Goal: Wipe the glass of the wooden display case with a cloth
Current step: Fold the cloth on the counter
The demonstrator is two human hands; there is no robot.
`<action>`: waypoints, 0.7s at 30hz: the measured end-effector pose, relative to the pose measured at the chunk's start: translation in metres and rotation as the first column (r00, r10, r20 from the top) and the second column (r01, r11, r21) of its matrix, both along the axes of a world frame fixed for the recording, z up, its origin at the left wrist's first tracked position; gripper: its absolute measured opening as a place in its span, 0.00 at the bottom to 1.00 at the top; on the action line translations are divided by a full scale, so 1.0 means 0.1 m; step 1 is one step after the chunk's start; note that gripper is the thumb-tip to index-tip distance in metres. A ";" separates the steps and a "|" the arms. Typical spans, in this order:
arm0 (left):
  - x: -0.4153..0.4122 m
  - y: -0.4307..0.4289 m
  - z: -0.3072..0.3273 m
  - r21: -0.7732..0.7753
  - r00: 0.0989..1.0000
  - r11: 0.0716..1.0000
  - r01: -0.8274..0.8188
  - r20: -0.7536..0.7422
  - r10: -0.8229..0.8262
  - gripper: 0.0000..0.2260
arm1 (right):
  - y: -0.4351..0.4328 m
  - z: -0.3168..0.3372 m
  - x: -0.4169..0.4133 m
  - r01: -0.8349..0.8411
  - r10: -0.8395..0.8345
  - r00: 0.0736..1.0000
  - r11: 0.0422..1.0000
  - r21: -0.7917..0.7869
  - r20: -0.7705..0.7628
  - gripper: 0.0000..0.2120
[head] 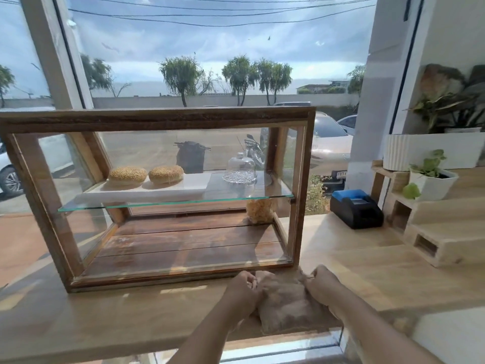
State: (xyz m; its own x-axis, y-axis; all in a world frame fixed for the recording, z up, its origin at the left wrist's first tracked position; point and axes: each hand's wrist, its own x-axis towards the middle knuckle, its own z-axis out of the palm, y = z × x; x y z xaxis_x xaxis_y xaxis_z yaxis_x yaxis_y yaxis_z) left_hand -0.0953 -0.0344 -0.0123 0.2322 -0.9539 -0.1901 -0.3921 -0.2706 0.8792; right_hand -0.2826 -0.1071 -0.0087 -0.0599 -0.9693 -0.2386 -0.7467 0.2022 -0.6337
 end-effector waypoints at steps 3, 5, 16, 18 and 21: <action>-0.37 -0.10 0.04 -0.007 0.996 0.999 0.034 -0.081 -0.035 0.09 | -0.13 0.00 -0.39 0.074 -0.074 0.997 0.997 -0.013 -0.029 0.12; -0.57 -0.17 0.03 -0.069 0.997 0.995 0.074 -0.022 -0.076 0.12 | -0.19 0.02 -0.61 0.145 -0.146 0.989 0.988 -0.055 -0.008 0.13; -1.10 -0.33 -0.24 -0.007 0.633 0.879 0.476 0.697 -0.337 0.27 | -0.07 -0.16 -0.88 -0.170 0.061 0.884 0.966 -0.197 -0.464 0.25; -1.12 -0.32 -0.26 -0.028 0.620 0.883 0.468 0.723 -0.305 0.29 | -0.07 -0.25 -0.85 -0.177 0.076 0.883 0.968 -0.177 -0.463 0.23; -1.08 -0.36 -0.30 -0.036 0.588 0.874 0.484 0.753 -0.295 0.30 | -0.17 -0.26 -0.92 -0.201 0.117 0.894 0.967 -0.154 -0.432 0.24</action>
